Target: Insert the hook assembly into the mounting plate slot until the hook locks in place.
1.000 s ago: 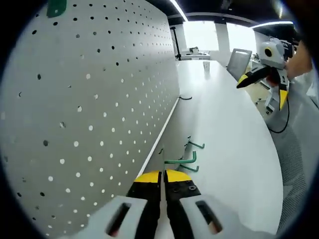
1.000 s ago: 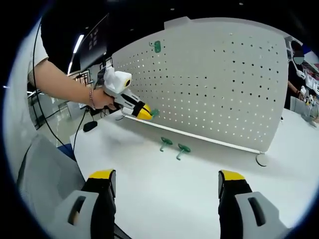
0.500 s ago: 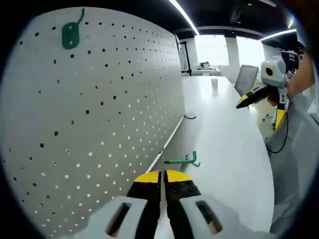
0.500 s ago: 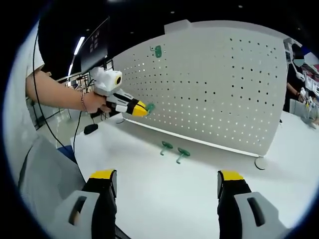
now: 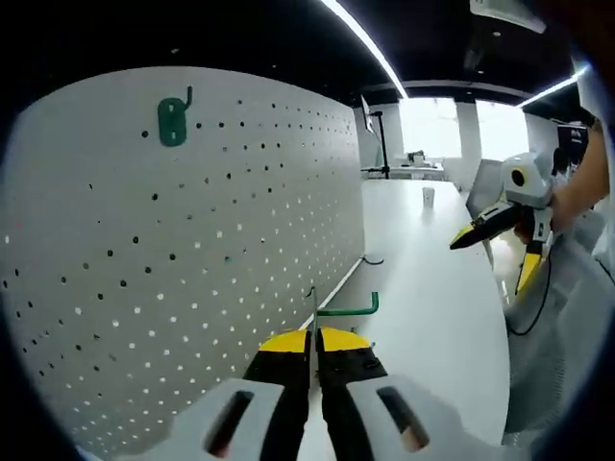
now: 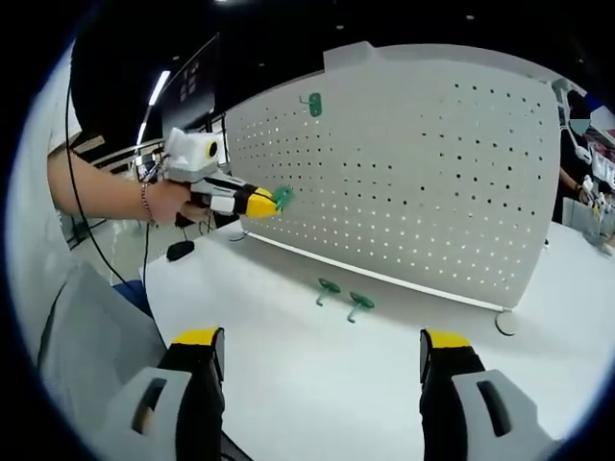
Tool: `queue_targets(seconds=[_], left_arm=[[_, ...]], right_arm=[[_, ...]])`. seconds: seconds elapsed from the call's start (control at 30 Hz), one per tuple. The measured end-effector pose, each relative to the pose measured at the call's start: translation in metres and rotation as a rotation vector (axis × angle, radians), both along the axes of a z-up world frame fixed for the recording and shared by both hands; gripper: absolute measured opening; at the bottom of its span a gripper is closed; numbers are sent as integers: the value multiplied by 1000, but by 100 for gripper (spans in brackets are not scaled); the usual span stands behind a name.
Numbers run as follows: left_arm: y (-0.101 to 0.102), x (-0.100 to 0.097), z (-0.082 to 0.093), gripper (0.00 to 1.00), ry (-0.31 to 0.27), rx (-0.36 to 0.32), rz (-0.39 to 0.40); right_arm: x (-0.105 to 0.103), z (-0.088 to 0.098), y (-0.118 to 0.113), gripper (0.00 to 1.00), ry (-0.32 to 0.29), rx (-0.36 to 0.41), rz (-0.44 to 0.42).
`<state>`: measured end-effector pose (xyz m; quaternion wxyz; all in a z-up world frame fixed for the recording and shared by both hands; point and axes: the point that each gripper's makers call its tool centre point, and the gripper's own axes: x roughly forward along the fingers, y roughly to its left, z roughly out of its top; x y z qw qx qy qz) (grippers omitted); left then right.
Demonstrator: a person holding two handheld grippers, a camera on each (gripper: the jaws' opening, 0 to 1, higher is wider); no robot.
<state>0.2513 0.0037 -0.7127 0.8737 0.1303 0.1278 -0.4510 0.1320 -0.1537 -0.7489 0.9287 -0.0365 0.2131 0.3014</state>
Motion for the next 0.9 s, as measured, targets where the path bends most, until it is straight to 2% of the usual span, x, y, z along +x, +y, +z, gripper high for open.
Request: queue_targets(seconds=[0.07, 0.33, 0.4, 0.53, 0.6, 0.7, 0.77, 0.83, 0.9], left_arm=[[1, -4, 7, 1, -1, -35, 20], [4, -18, 19, 1, -15, -87, 43], [5, -22, 30, 1, -29, -128, 57], [4, -27, 42, 2, -28, -192, 67], [5, -30, 44, 2, -45, -192, 72], [5, -32, 58, 2, -40, -285, 98], [5, -35, 60, 2, -50, -282, 99], [4, -40, 73, 2, -66, -334, 99], [5, -44, 79, 2, -86, -332, 102]], right_arm=[[-1, 0, 1, 81, 0, -2, 3], [-3, 4, 2, 81, -10, 0, 6], [-4, 5, 2, 81, -13, 6, 2], [-5, 5, 2, 81, -11, 16, -1], [-6, 4, 2, 81, -11, 17, -1], [-6, 5, 1, 81, -14, 22, -5], [-6, 5, 2, 81, -12, 23, -4], [-6, 5, 2, 81, -13, 20, 0], [-6, 6, 2, 81, -13, 23, -2]])
